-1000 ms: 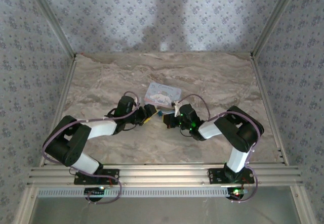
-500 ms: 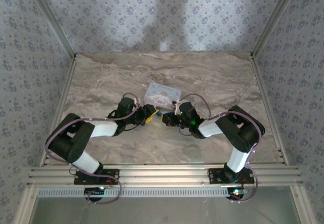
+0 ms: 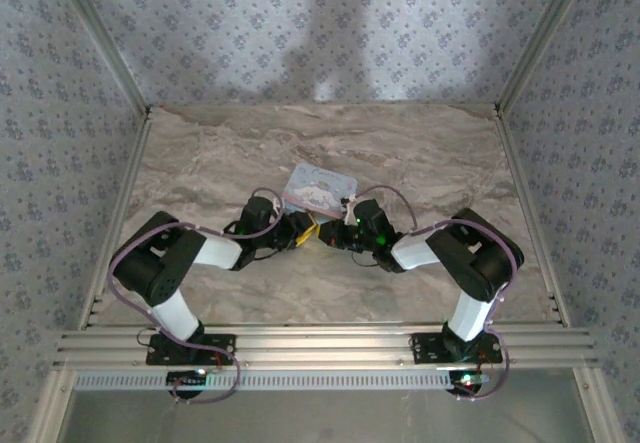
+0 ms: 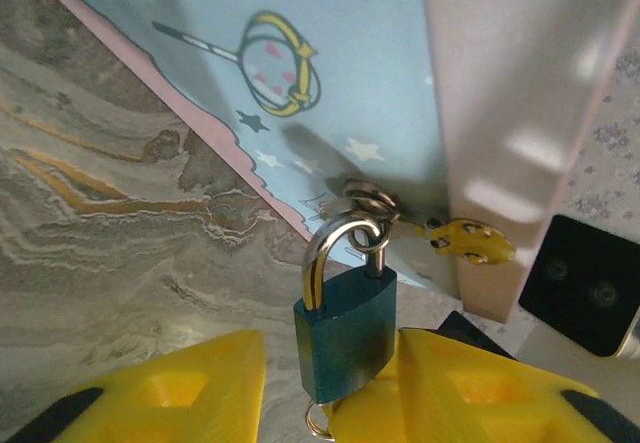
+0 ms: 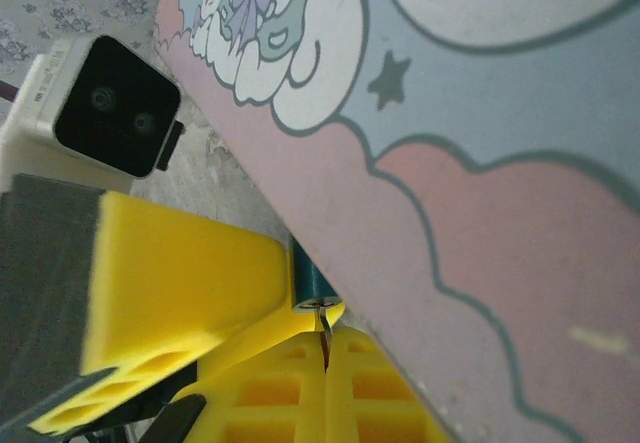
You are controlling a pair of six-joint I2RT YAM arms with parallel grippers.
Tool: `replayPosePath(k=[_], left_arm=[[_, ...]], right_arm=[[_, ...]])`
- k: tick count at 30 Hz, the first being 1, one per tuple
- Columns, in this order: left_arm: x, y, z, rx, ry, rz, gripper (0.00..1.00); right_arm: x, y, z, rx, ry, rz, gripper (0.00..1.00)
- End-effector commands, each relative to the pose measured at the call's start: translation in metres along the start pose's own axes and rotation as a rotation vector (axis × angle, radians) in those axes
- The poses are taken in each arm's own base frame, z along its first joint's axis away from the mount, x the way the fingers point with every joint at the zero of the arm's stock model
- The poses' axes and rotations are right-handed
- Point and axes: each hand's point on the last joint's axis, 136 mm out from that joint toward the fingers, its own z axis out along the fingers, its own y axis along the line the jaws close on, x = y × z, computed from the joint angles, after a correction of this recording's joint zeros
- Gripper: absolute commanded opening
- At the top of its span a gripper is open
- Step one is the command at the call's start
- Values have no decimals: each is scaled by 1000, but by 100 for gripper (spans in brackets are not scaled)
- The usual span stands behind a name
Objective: Unlock a padlock with a key
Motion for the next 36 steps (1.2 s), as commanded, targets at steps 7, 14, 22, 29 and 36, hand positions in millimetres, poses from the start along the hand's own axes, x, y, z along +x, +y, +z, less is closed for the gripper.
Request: replayPosePath(k=[7,14,22,29,36], left_arm=[[0,-15,7,49,1,15,27],[0,-15,7,43,-2,13,11],[-1,-15,5,34,-9,14,2],[-1,-17,4,35,-11,10,0],[-1,-22,2,29,-10,7,0]], right_arm=[[-17,25,-4,-75,-33,19,0],[-19,23,-7,-76,-41,23,0],[-19,12,-18,-30,-61,4,18],[-22,2,-37,58,-78,-78,33],[-32,-3,-67,206,-110,-321,49]])
